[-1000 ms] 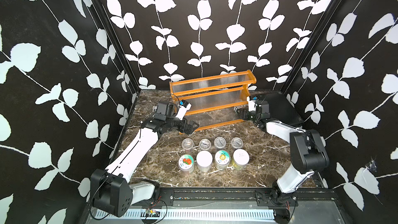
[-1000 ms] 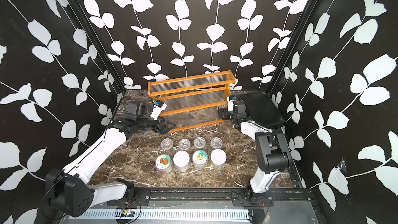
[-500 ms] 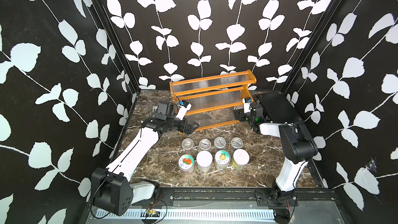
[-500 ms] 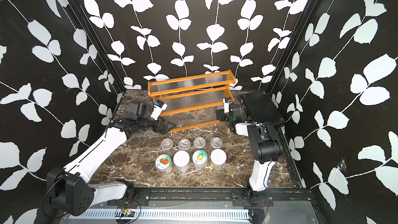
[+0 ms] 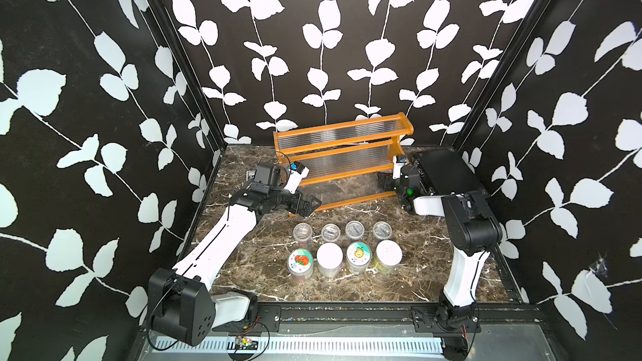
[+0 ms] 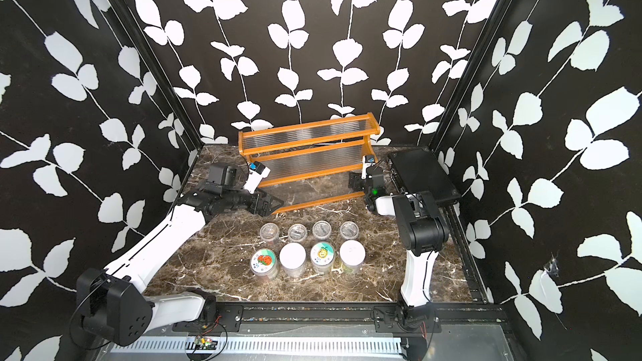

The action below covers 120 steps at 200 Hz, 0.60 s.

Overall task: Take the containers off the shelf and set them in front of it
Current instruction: 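Pick up a container from the shelf.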

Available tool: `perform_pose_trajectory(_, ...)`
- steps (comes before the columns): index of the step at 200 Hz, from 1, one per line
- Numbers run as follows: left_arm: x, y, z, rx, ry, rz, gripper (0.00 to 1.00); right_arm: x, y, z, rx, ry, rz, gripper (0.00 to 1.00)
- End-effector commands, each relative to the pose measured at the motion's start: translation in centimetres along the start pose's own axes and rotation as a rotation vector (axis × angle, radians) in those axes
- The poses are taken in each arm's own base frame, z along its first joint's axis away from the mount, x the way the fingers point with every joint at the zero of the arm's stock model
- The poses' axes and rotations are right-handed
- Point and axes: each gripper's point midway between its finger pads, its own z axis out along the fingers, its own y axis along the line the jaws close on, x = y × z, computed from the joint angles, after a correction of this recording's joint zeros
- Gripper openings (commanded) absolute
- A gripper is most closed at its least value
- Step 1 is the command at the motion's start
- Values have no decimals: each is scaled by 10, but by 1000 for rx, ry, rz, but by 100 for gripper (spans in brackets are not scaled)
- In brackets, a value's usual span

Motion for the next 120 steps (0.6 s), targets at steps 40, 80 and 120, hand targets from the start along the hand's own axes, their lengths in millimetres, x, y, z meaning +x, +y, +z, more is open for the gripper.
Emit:
perform_pose_trajectory(40, -2, -2, -5, 5, -4, 3, 99, -22, 6, 19, 25, -60, 14, 86)
perform_pose_trajectory(80, -4, -2, -4, 6, -4, -1, 99, -20, 3, 24, 78, -19, -7, 85)
perform_pose_trajectory(120, -5, -1, -5, 2, -5, -3, 99, -18, 3, 20, 83, -4, -33, 66)
